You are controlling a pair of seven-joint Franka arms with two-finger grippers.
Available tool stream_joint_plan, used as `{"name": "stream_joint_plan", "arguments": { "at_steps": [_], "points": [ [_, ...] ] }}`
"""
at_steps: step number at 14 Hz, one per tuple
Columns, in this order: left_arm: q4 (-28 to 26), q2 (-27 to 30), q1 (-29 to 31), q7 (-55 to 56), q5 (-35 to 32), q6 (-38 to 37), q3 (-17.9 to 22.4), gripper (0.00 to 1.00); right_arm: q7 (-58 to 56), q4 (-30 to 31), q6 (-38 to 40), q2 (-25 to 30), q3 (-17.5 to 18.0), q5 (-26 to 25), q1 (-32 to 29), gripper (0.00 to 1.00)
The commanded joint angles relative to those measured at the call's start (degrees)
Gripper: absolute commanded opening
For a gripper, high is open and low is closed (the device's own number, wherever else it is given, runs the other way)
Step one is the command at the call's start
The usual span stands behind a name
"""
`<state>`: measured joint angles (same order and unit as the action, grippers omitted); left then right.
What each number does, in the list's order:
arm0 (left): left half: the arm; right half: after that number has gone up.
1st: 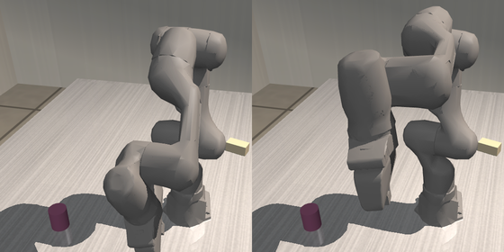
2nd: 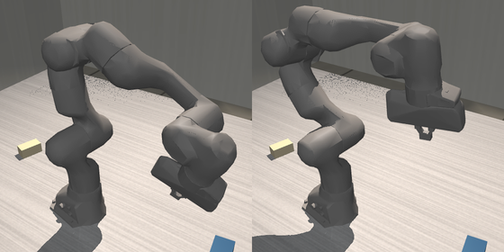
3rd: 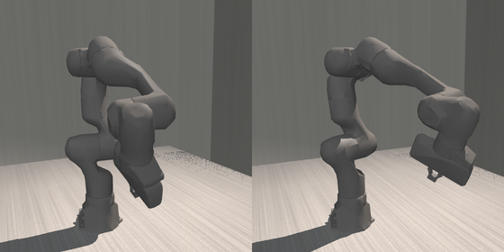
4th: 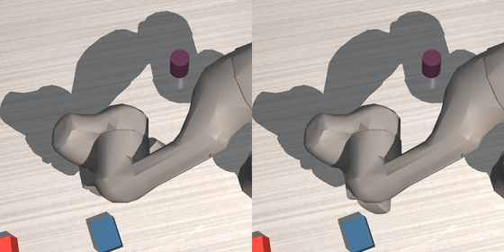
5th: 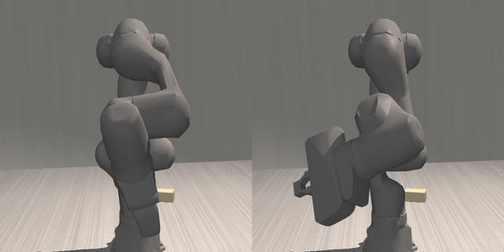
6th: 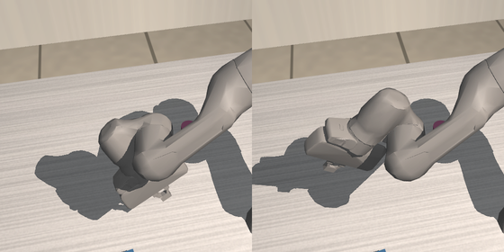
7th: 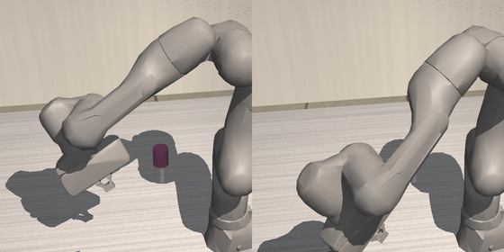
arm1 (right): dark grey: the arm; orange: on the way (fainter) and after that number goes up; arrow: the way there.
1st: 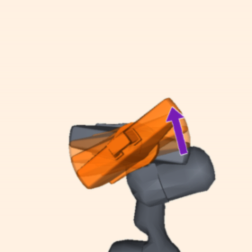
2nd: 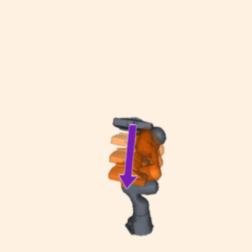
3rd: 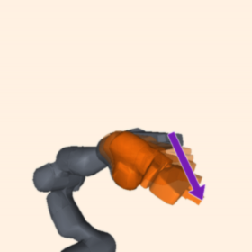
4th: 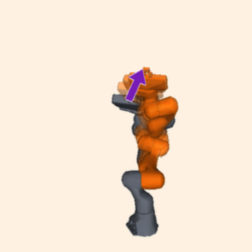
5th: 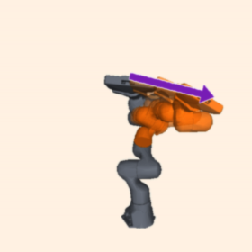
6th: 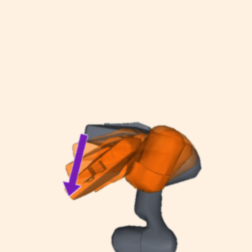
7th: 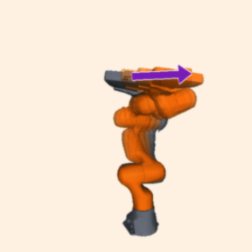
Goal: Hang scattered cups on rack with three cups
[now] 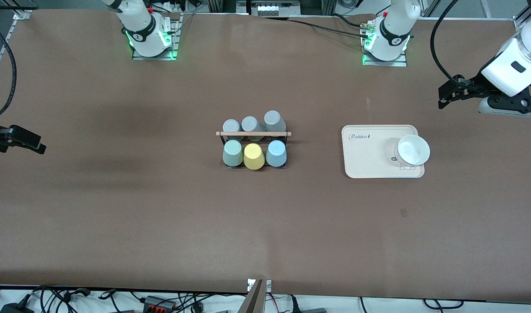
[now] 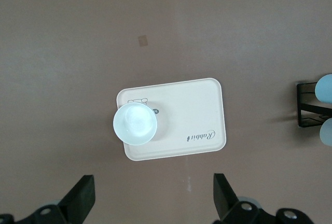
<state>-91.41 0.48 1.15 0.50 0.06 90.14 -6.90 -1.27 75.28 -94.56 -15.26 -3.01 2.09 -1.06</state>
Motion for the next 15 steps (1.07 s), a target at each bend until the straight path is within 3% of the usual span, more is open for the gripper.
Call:
{"name": "stream_joint_plan", "arguments": {
  "at_steps": [1,10,12,15],
  "points": [
    [1.59,-0.57,0.25,-1.38,0.74,-0.75,-0.13,1.00,-1.01,2.58,0.17,2.33,-0.95,-1.38,1.23,1.00],
    [1.59,-0.57,0.25,-1.47,0.74,-0.75,-0.13,1.00,-1.01,25.78,-11.07,15.07,-0.68,-2.18,1.41,1.00],
    [1.59,-0.57,0.25,-1.47,0.74,-0.75,-0.13,1.00,-1.01,28.51,-13.18,16.22,-0.68,-2.18,1.49,1.00],
    [1.59,-0.57,0.34,-1.47,0.74,-0.75,-0.13,1.00,-3.55,26.95,-11.44,15.44,-0.59,-2.09,1.58,1.00]
  ]
}}
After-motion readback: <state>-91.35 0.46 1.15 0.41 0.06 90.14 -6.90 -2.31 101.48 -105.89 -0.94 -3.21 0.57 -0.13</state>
